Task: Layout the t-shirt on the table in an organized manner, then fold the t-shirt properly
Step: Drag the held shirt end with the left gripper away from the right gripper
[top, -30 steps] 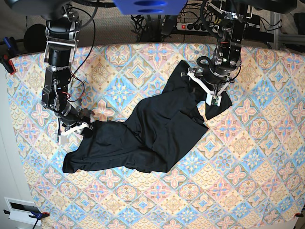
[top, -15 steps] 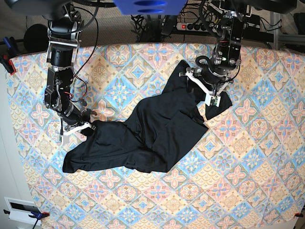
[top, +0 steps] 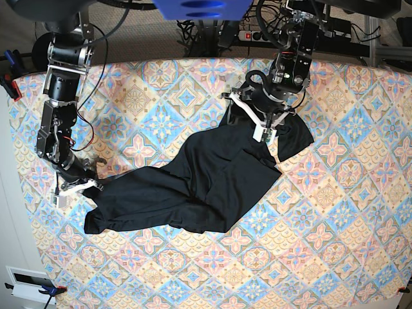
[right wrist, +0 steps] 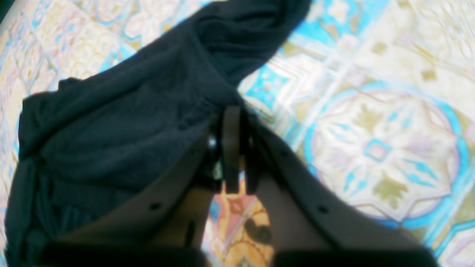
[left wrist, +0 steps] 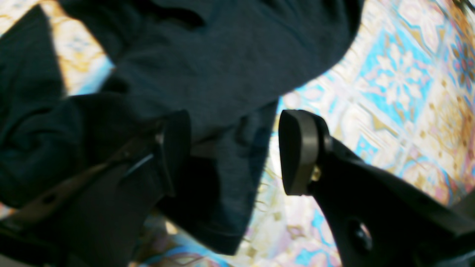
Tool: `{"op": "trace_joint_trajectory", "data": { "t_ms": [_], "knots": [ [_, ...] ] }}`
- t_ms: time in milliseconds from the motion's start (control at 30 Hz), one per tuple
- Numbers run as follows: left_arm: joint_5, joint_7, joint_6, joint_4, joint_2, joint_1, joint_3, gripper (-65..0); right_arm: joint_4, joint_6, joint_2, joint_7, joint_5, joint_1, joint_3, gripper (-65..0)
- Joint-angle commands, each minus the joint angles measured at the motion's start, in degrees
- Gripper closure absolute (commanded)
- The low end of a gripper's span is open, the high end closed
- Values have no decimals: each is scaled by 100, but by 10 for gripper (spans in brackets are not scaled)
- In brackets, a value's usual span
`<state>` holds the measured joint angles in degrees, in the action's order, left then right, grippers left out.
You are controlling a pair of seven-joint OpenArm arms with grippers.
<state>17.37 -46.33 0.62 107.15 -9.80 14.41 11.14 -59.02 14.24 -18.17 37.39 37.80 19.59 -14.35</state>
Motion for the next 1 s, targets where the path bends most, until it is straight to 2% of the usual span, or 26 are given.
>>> {"op": "trace_joint_trajectory", "data": {
  "t_ms": [0,133,333,400,500,633,700,800,900,967],
  "knots": [
    [26,110,12,102,9,-57,-10,-353,-98,40,-121,-174,101,199,-134,0],
    [9,118,-5,-30,26,-259,-2,-353,-98,40,-121,-174,101,172,-319,0],
    [0,92,-23,-953,475,-927,7,-355,-98,40,-112,-174,101,172,-319,0],
    [0,-128,-23,-1269,598,-1156,130,-356,-98,40,-103,-174,101,172,-310,0],
    [0,-453,-32,-1682,633,-1446,385,-356,-98,40,-95,-174,101,172,-310,0],
    [-9,-532,-32,-1929,624,-1490,763,-354,-98,40,-95,-174,101,155,-319,0],
    [-9,-532,-32,-1929,413,-1472,1053,-347,-106,40,-95,-174,101,155,-328,0],
    [-9,-532,-32,-1929,18,-1481,1713,-271,-115,40,-95,-174,101,155,-310,0],
    [9,-497,-32,-1929,-422,-1472,2135,-75,-115,40,-95,-174,101,155,-319,0],
    [9,-532,-32,-1929,-598,-1393,2179,0,-115,40,-95,-174,101,155,-328,0]
  ]
}}
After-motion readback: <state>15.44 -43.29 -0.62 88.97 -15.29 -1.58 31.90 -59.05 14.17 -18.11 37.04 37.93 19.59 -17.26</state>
